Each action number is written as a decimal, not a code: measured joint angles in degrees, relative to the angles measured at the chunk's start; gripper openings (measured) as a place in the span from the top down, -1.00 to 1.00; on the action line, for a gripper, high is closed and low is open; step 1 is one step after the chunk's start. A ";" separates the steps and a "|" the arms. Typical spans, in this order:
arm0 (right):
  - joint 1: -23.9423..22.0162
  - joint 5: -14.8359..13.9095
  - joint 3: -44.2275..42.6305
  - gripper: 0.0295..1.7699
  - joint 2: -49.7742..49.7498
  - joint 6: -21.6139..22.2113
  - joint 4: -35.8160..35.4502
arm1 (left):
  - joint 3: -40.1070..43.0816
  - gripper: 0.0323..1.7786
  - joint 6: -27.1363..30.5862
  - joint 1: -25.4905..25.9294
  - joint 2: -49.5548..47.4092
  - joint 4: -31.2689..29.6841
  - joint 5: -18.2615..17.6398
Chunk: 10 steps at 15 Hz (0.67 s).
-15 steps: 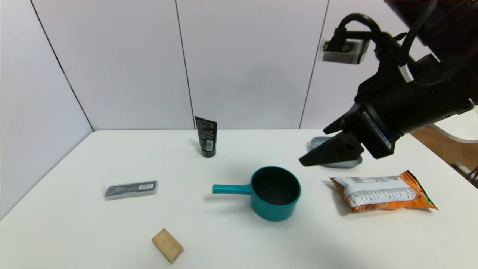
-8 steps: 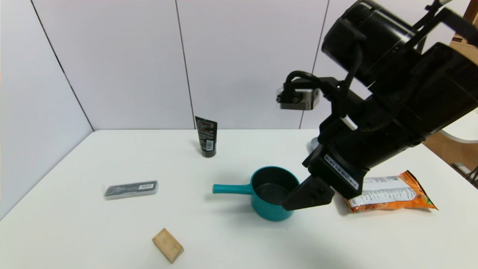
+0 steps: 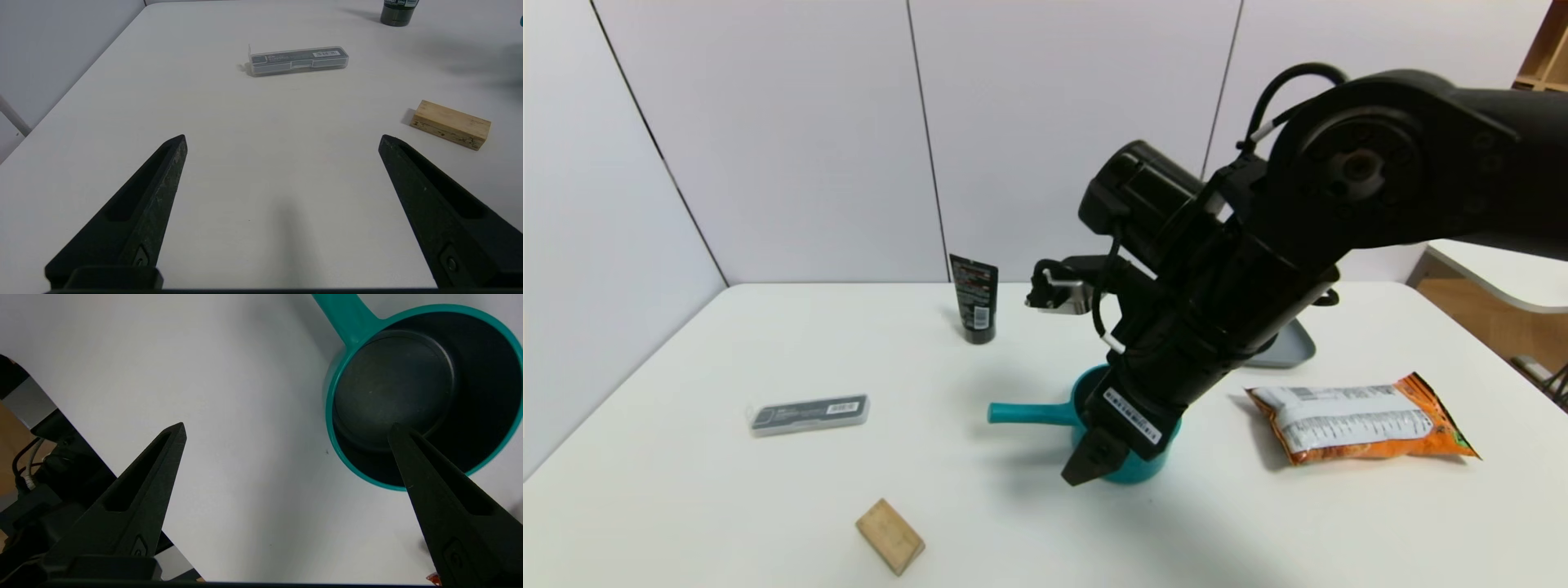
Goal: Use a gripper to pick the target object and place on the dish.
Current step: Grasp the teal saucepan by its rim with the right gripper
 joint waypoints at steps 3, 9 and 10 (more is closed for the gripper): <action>-0.04 -0.29 0.00 -0.93 3.34 0.07 -0.85 | 0.00 -0.90 0.00 0.00 0.00 0.00 -0.02; -1.51 -1.01 -0.02 -0.93 7.94 0.24 -2.68 | -0.02 -0.90 0.00 -0.02 0.00 0.00 -0.02; -1.77 -1.01 0.02 -0.93 8.51 0.33 -2.66 | -0.02 -0.90 -0.02 -0.02 0.00 0.00 0.00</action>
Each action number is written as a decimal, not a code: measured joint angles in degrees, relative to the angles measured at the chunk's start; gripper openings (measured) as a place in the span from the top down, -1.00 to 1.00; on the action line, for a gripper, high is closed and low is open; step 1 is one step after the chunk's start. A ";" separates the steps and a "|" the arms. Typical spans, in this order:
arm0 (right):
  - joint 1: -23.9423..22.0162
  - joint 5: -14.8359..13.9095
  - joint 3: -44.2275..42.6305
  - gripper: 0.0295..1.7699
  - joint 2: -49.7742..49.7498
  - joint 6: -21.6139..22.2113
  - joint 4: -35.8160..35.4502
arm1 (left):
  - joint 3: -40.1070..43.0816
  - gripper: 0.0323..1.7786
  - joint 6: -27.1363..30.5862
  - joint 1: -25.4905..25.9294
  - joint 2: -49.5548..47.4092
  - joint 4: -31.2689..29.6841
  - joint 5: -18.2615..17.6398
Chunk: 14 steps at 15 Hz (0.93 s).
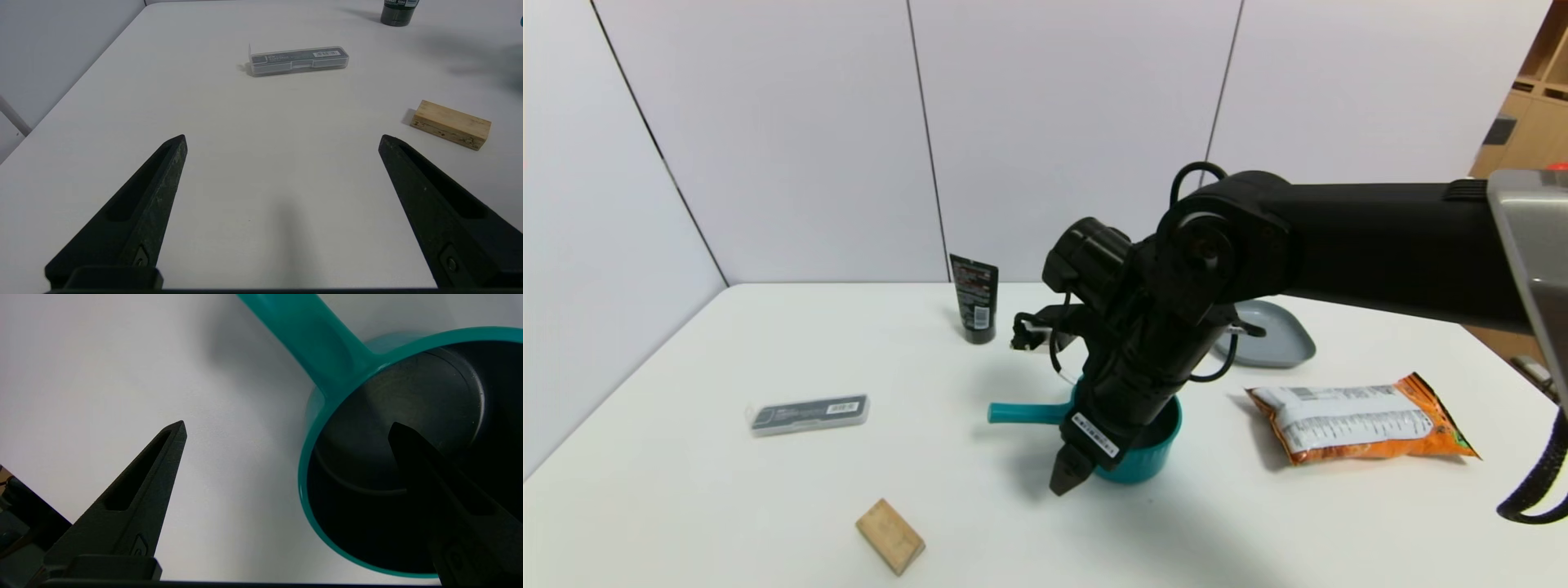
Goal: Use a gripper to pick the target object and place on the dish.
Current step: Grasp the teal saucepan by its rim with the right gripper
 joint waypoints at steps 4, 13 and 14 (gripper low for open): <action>-0.68 0.00 0.04 -0.93 2.01 0.24 -0.18 | 0.00 -0.90 0.02 0.02 0.00 0.00 0.00; -0.83 -0.02 -0.02 -0.93 4.47 0.41 -0.77 | 0.02 -0.90 0.00 0.02 0.00 0.00 -0.02; -0.83 -0.06 -0.02 -0.93 4.58 0.41 -1.07 | 0.02 -0.90 0.00 0.02 0.00 0.00 -0.02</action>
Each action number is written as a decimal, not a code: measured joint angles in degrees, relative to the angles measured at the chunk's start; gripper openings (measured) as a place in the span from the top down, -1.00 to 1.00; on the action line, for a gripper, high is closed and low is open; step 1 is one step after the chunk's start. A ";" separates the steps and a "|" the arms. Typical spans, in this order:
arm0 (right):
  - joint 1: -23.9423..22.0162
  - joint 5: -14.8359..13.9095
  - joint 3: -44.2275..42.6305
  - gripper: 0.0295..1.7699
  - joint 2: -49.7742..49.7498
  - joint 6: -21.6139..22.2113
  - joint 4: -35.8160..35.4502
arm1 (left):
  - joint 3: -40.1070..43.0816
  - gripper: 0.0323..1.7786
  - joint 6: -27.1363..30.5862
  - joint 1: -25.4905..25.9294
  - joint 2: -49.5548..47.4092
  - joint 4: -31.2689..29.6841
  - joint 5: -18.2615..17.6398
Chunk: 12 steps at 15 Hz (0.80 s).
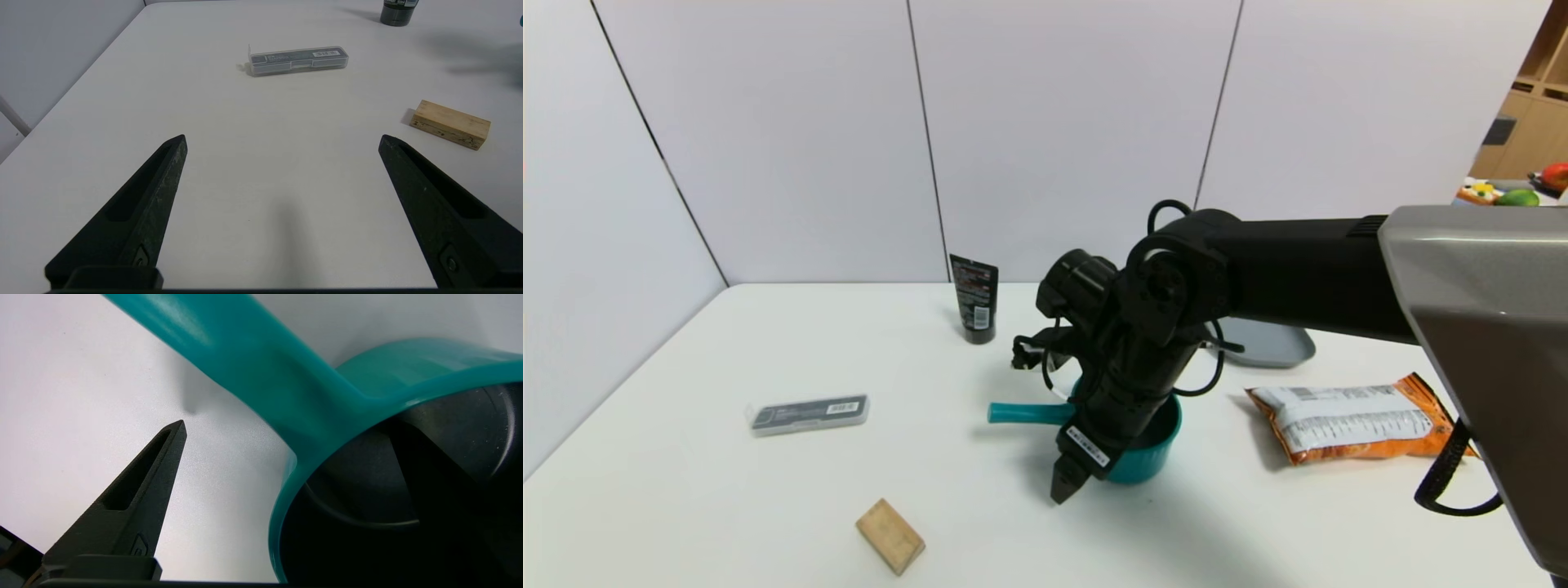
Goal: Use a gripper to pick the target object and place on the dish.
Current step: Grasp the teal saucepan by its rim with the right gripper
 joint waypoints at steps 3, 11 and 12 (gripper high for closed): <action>-0.05 -1.57 0.00 -0.37 0.35 0.00 -0.07 | 0.00 -0.90 0.00 0.00 0.00 0.00 0.02; 0.44 -1.68 0.57 0.87 0.30 -0.09 0.39 | -0.02 -0.90 0.02 0.05 0.00 -0.06 0.00; 0.39 -1.55 0.77 0.87 0.27 -0.09 0.44 | 0.00 -0.90 0.00 -0.11 0.00 0.00 0.02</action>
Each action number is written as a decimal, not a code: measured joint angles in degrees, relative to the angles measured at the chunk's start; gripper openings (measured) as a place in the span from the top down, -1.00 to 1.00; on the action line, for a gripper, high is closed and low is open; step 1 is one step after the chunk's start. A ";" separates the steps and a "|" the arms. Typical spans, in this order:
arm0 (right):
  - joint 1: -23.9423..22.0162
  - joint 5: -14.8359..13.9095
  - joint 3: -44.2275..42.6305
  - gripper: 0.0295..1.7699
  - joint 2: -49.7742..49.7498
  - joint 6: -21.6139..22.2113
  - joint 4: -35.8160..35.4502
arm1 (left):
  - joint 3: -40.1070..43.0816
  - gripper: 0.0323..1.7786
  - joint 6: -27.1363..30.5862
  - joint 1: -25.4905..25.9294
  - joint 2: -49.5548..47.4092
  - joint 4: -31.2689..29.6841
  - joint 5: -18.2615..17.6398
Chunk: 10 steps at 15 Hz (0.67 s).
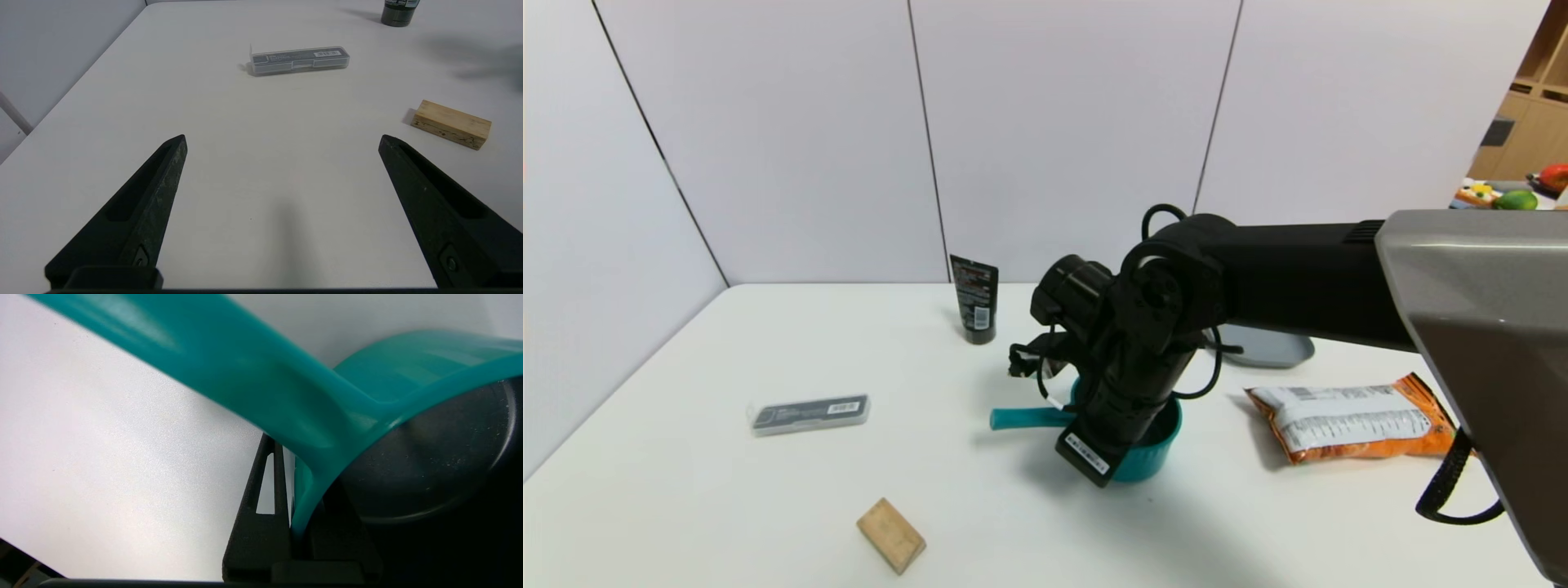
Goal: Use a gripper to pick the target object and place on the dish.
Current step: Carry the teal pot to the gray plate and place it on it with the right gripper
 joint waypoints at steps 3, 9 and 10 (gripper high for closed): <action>0.13 -0.13 0.11 0.87 -0.13 -0.04 -0.02 | 0.00 -0.90 0.02 0.11 0.00 0.00 -0.02; -0.35 -3.38 -0.60 0.88 -2.21 0.09 -2.30 | 0.00 -0.90 0.00 0.09 0.00 0.00 -0.02; -0.74 -4.95 -0.71 0.88 -2.91 0.24 -5.28 | 0.00 -0.90 0.02 0.09 0.00 0.02 -0.02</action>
